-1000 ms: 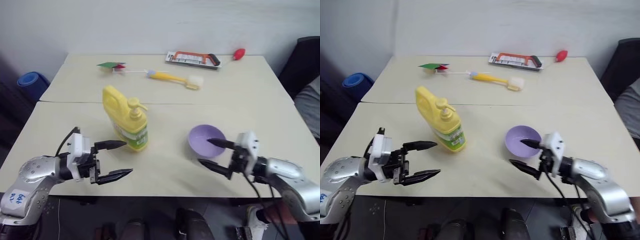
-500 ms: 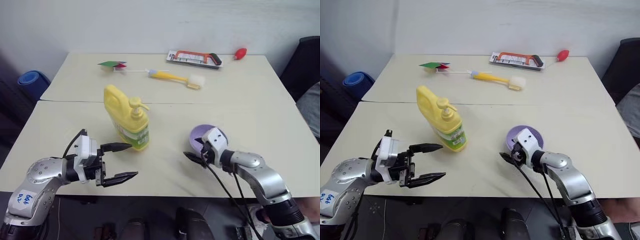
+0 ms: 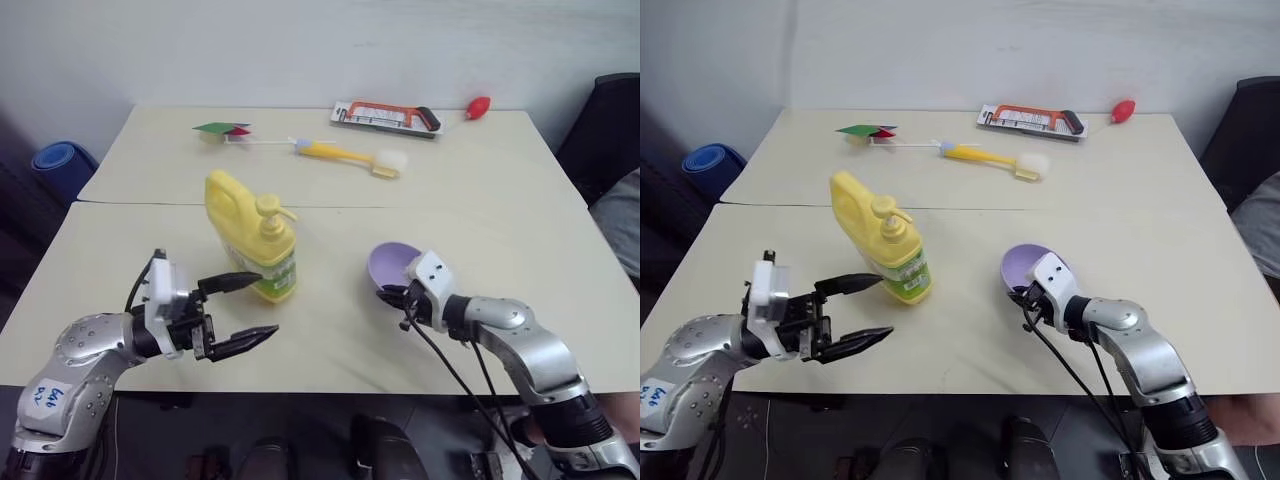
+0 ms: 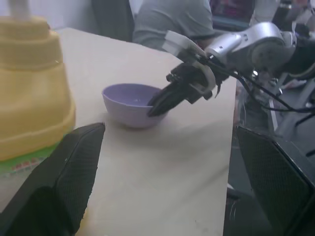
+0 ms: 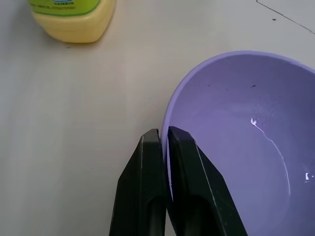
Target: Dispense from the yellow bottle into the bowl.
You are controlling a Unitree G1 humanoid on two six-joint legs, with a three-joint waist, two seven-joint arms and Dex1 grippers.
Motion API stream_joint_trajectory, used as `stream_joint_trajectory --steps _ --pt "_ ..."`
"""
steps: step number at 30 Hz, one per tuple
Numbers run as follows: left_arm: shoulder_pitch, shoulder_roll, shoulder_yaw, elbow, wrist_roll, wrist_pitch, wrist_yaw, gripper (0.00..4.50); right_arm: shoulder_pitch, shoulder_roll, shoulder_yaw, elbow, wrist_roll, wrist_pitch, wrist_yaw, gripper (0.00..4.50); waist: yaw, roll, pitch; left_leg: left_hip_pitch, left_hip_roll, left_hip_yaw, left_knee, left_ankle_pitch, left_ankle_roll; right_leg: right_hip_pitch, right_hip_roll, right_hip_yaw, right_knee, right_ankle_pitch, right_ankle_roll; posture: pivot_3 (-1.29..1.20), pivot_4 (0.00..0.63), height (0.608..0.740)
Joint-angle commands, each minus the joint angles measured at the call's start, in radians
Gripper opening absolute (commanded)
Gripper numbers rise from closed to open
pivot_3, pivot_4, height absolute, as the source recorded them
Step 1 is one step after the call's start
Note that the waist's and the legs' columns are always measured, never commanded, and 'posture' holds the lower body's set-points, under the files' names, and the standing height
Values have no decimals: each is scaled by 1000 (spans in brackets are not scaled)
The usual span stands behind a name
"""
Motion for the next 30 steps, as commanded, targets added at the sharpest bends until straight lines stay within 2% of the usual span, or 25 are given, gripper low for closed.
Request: stream_joint_trajectory --steps 1,5,8,11,15,21,30 --pt "-47 42 121 -78 -215 110 68 4116 -72 -71 -33 -74 23 -73 116 0 0 -1 1 0 0 0 0 0 0 0 0 0 0 0 0 0 150 740" --pt "-166 130 229 -38 -470 236 144 3027 -174 -156 -15 -97 68 -183 340 0 0 -1 2 0 0 -1 1 0 0 0 0 0 0 0 0 0 150 740" --pt "-312 153 236 28 -548 262 208 2039 -252 -187 18 -83 68 -212 440 0 3 -1 2 0 0 -2 1 0 -1 2 1 -1 -1 0 0 0 150 740" --pt "-435 153 198 91 -526 269 214 1126 -341 -176 56 -57 51 -198 485 0 2 -2 3 0 -2 -3 1 1 0 2 2 -2 -1 0 1 0 150 740" --pt "-556 132 91 189 -319 193 180 38 -422 -161 111 -29 12 -203 516 0 3 -3 3 0 -5 -2 1 1 1 3 3 -9 -1 1 2 0 150 740" --pt "-629 101 -79 274 -78 109 81 38 -537 -168 166 -15 -59 -215 565 0 1 -3 3 -1 -7 -1 1 1 0 2 6 -11 -2 1 3 0 150 740" --pt "-707 0 -139 336 30 91 43 38 -644 -166 223 -30 -103 -156 639 0 1 -3 4 -2 -5 -1 2 2 -1 1 7 -11 -1 1 3 0 150 740"
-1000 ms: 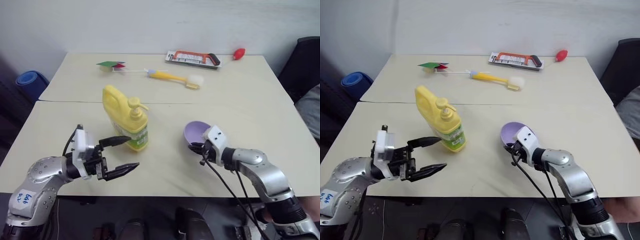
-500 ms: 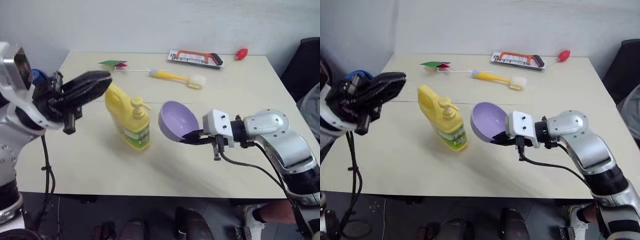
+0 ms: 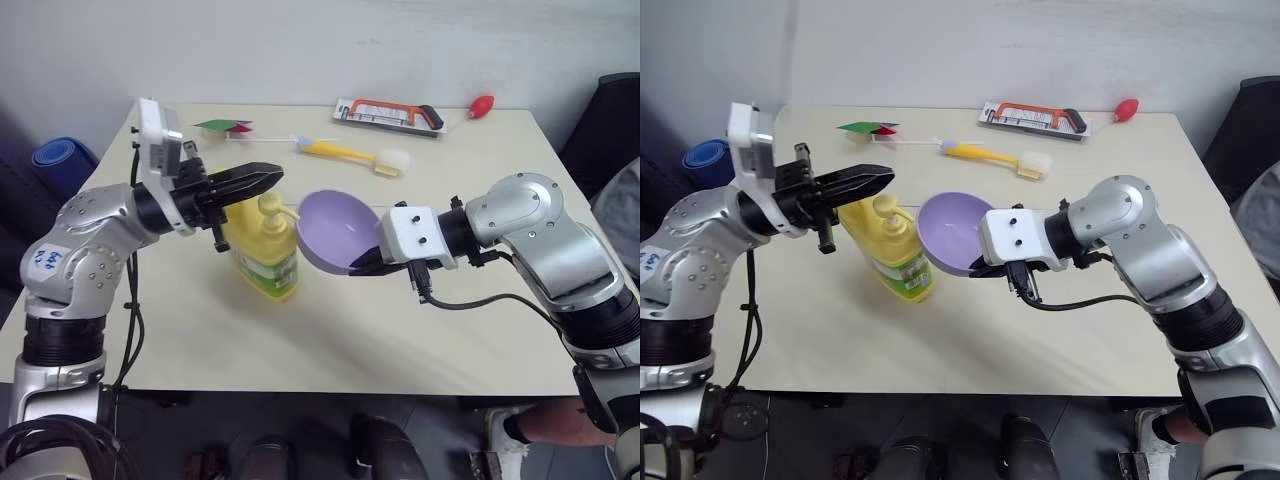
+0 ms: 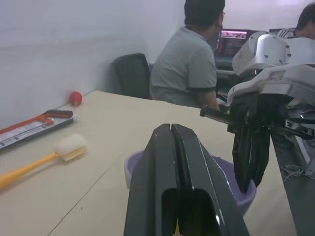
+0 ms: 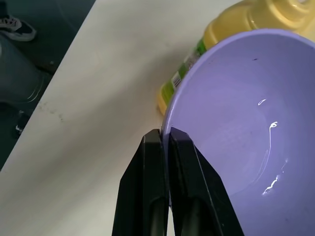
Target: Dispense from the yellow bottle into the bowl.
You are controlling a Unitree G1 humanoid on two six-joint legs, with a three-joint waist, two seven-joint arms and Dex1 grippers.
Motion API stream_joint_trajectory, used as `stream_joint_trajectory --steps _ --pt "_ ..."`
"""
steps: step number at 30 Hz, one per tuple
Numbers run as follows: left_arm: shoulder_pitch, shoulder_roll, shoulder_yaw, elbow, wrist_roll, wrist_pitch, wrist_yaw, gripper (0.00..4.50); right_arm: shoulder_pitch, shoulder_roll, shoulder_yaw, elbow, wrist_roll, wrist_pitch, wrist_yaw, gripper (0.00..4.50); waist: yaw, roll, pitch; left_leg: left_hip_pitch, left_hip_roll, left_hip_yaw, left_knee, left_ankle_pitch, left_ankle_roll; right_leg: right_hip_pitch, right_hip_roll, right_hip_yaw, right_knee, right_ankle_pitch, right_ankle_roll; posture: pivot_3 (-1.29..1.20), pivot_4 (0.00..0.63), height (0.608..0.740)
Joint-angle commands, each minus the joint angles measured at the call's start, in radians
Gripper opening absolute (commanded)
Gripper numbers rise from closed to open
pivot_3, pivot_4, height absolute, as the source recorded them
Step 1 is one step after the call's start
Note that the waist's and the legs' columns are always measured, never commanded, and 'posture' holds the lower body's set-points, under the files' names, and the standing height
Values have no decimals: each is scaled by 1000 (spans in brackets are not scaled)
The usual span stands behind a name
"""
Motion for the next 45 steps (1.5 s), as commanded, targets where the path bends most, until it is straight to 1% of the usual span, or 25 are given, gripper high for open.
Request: stream_joint_trajectory --steps 1,8,15,25,36,45 --pt "-30 -5 1 2 38 -13 -21 38 -58 -5 8 -28 -13 16 32 0 -2 0 0 0 0 0 0 0 0 0 0 0 0 0 0 0 150 740" --pt "-36 -21 -5 25 89 -12 -45 38 -131 4 26 -39 -14 64 81 0 -2 0 0 0 4 0 0 0 0 0 0 0 1 0 0 0 150 740" --pt "-19 -38 -32 40 167 -36 -51 38 -172 25 34 -73 28 157 122 0 -2 0 0 0 4 0 1 0 0 0 0 0 1 0 0 0 150 740" --pt "-12 -77 -63 54 222 -60 -48 38 -201 17 77 -88 24 163 192 0 -5 0 0 2 5 0 2 0 0 1 0 1 3 0 0 0 150 740" --pt "38 -81 -81 63 269 -80 -54 38 -227 39 77 -48 11 163 172 0 -8 0 0 3 5 1 3 0 0 1 -1 2 5 0 0 0 150 740" --pt "72 -108 -90 84 279 -82 -38 38 -233 50 73 -28 6 164 157 0 -11 2 -2 5 4 1 3 0 -1 2 -3 2 7 0 -1 0 150 740"
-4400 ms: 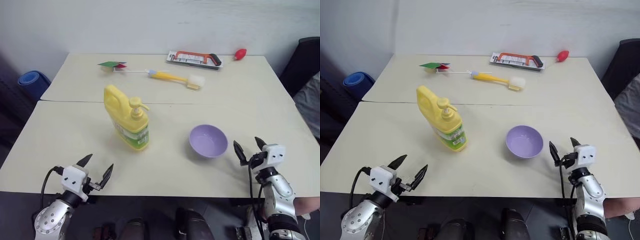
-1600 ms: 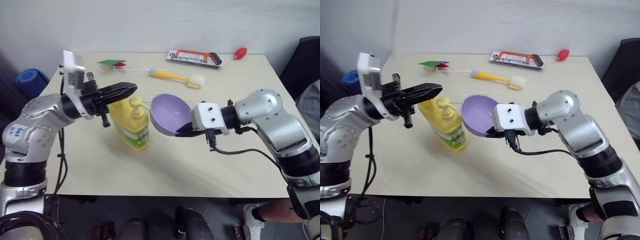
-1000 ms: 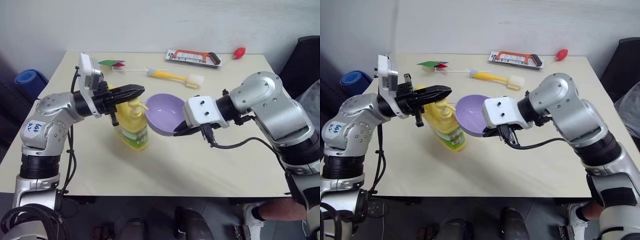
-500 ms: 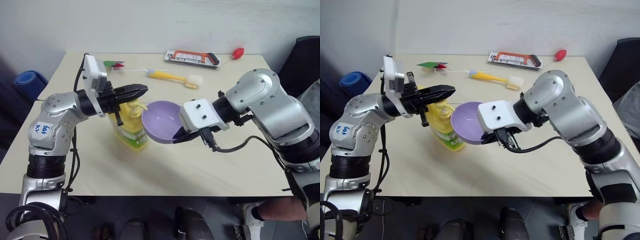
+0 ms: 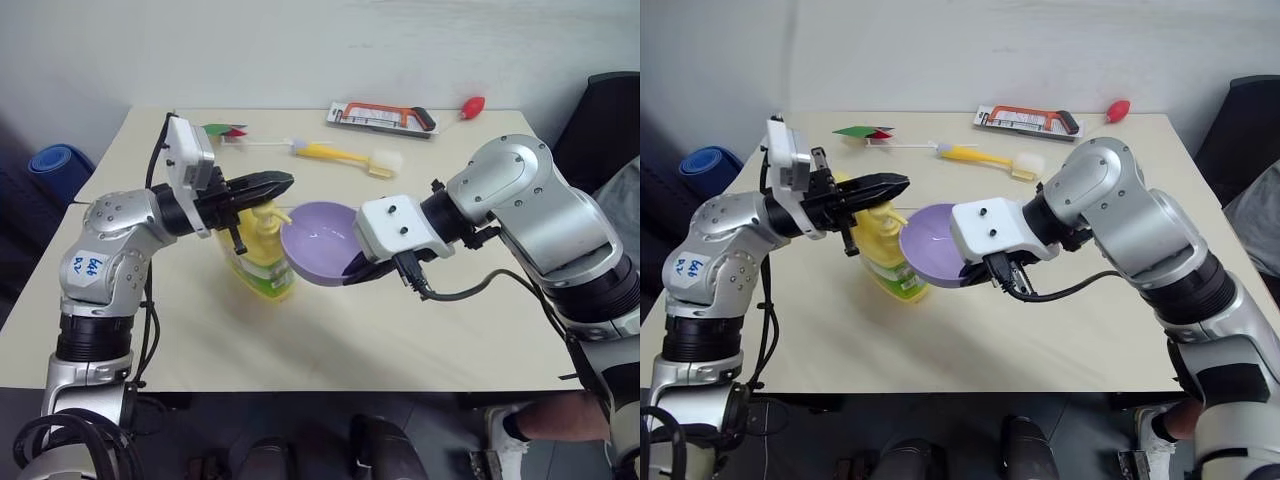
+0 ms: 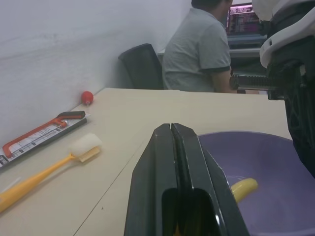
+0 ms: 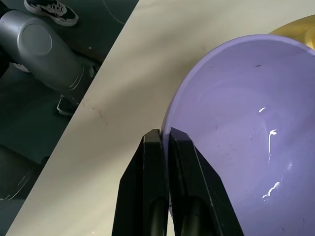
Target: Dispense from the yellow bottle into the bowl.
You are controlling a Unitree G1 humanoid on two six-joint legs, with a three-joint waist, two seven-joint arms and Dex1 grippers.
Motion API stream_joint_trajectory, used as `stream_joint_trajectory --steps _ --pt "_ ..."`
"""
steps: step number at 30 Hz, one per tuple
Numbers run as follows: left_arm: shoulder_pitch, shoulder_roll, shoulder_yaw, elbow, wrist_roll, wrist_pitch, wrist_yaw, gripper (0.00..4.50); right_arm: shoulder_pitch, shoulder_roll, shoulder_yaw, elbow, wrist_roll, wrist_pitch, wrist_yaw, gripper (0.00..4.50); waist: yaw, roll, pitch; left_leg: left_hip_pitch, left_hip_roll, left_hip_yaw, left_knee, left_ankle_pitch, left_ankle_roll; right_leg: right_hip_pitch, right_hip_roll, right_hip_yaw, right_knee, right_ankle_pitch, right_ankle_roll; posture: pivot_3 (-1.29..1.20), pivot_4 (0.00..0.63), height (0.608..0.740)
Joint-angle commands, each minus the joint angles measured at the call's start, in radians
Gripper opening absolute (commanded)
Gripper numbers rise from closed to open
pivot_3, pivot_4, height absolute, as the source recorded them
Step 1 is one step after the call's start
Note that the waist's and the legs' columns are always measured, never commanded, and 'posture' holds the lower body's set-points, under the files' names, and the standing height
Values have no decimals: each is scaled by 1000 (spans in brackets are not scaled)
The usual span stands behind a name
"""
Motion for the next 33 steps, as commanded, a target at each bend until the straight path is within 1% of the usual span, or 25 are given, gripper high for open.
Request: stream_joint_trajectory --steps 1,13,20,29,33 --pt "57 -12 -63 43 52 32 -3 38 -34 18 -14 -9 5 -5 -5 0 0 0 0 0 0 0 0 0 0 0 -1 0 0 0 0 0 150 740" --pt "66 -5 -62 50 53 37 -12 38 -33 12 -19 4 -4 -9 -9 0 -1 0 0 2 0 0 0 0 0 1 -4 0 0 0 0 0 150 740" --pt "106 -11 -75 62 58 49 -10 38 -30 19 -20 9 -11 -10 -20 0 -1 3 -3 2 -1 0 0 0 0 2 -5 0 0 0 0 0 150 740" --pt "53 -52 -26 99 47 3 8 38 -20 13 -23 2 -8 1 -21 0 -1 3 -3 3 -1 0 0 0 0 2 -5 0 0 0 0 0 150 740" --pt "5 -75 43 94 -35 11 0 38 3 -6 -34 -3 -3 3 -20 0 -1 3 -3 2 -1 0 0 0 0 2 -5 -1 0 0 0 0 150 740"
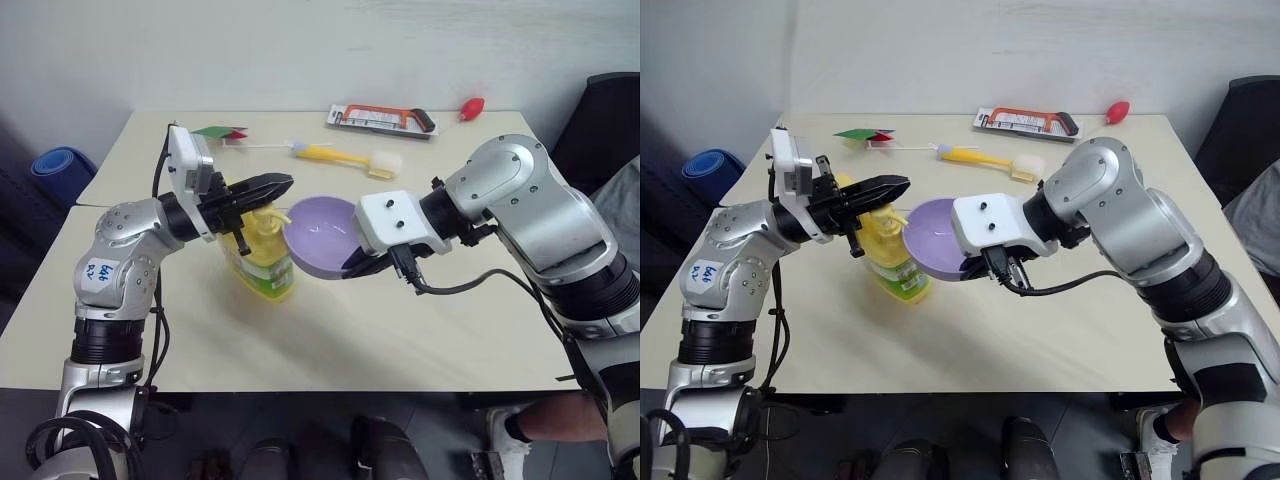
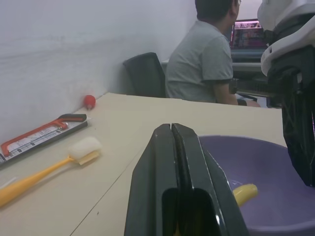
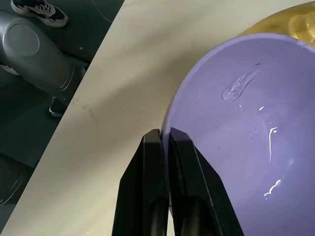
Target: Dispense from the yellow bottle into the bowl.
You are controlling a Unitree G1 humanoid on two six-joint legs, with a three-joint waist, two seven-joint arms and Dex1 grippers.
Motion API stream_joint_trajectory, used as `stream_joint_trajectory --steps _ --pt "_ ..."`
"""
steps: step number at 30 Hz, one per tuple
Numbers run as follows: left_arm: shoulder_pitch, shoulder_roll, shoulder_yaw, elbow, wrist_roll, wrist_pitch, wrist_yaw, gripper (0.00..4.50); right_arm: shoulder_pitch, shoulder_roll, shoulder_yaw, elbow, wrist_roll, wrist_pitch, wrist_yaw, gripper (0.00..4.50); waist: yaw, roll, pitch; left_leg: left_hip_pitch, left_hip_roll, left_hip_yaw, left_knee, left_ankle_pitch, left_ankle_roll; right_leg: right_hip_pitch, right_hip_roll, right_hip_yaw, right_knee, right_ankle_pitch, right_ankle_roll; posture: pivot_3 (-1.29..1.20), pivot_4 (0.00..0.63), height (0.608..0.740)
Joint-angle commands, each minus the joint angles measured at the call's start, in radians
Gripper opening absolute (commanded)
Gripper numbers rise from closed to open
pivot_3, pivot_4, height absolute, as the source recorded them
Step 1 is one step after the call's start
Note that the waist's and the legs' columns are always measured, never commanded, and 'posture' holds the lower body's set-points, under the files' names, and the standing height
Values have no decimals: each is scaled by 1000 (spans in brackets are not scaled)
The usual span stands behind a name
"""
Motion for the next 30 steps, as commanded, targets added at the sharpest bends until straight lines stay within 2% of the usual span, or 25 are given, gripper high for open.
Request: stream_joint_trajectory --steps 1,6,9,12,18,21,26,28,30 --pt "-18 -22 44 27 -78 53 -12 38 15 -21 -41 -27 16 -2 -4 0 0 0 0 0 0 0 0 0 0 0 0 0 0 0 0 0 150 740" --pt "-96 -3 184 1 -250 140 7 38 135 -101 -100 8 2 -21 -39 0 7 -7 5 -8 0 -2 0 0 0 -5 0 -2 -2 0 0 0 150 740" --pt "-119 49 263 -10 -322 202 27 38 238 -172 -159 30 -5 -23 -80 0 12 -8 5 -16 -2 -3 1 0 1 -12 1 -4 -3 0 0 0 150 740" --pt "-56 129 317 -28 -351 248 10 38 347 -232 -222 61 -13 -43 -128 0 12 -8 5 -22 -4 -4 2 1 2 -17 0 -7 -2 1 1 0 150 740" --pt "298 233 382 -118 -276 215 -69 38 536 -297 -305 211 -81 -199 -238 0 10 -8 5 -21 -4 -2 2 1 3 -16 1 -5 -3 2 4 0 150 740" --pt "462 230 401 -149 -222 150 -87 38 587 -272 -331 300 -96 -294 -293 0 10 -7 5 -20 -4 -1 2 2 3 -16 1 -4 -3 2 4 0 150 740" --pt "674 198 388 -161 -118 33 -100 38 628 -175 -340 513 -132 -562 -397 0 10 -7 5 -20 -4 -1 3 2 3 -16 0 -4 -4 2 3 0 150 740" --pt "716 175 370 -165 -104 27 -81 0 636 -142 -350 577 -140 -656 -432 519 13 -7 6 -21 -4 -1 3 2 3 -16 0 -4 -4 2 3 0 150 740" --pt "748 145 349 -150 -55 -21 -59 388 663 -122 -387 611 -105 -731 -436 1057 17 -6 6 -21 -4 -1 3 2 3 -16 0 -4 -3 2 4 0 150 740"
